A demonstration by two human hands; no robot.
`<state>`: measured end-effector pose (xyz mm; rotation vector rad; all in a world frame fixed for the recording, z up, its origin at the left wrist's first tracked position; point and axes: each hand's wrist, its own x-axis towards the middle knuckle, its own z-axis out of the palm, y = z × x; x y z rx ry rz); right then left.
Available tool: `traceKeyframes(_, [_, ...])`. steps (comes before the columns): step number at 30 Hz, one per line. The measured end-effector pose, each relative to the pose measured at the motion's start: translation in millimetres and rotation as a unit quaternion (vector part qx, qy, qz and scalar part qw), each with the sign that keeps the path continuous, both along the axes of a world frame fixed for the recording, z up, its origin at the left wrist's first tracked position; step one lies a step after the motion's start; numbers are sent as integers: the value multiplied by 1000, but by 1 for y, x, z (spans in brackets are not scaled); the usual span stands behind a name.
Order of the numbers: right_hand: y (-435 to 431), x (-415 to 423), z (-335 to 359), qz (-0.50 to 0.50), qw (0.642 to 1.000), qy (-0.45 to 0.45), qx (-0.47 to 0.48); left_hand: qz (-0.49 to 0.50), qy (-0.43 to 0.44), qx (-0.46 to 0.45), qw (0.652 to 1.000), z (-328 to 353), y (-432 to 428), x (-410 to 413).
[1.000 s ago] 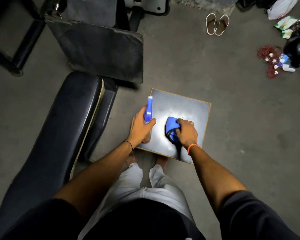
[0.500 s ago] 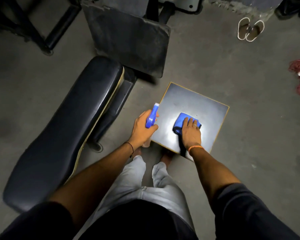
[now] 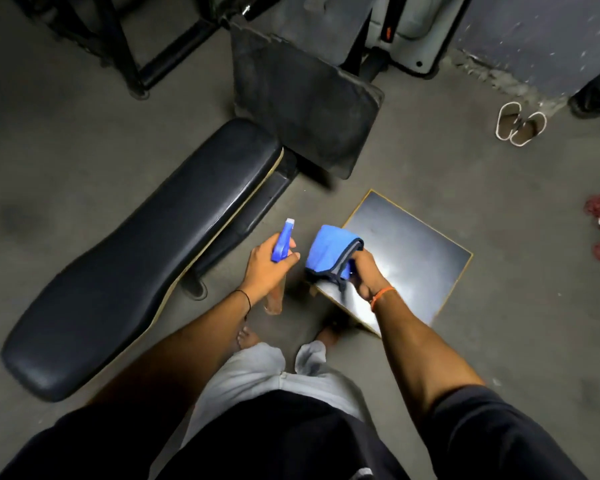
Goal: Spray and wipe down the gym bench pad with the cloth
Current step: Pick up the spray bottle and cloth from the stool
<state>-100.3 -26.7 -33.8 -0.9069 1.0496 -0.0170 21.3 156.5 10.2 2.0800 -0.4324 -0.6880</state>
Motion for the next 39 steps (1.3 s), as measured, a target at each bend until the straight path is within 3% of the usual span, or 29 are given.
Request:
traceKeyframes(5, [45, 54, 32, 42, 990, -45, 129, 18, -3, -24, 1000, 14, 37, 31])
traceKeyframes(10, [94, 109, 59, 95, 973, -111, 178, 92, -24, -13, 995, 19, 79, 60])
traceKeyframes(18, [163, 187, 56, 274, 959, -17, 69, 183, -14, 5, 983, 10, 153, 100])
traceKeyframes(28, [213, 249, 20, 318, 947, 29, -40, 343, 53, -24, 938, -11, 242, 110])
traceKeyframes(36, [217, 303, -16, 343, 937, 32, -62, 465, 53, -57, 882, -22, 241, 127])
traceKeyframes(39, [212, 331, -34, 412, 900, 20, -139, 491, 51, -32, 869, -28, 235, 139])
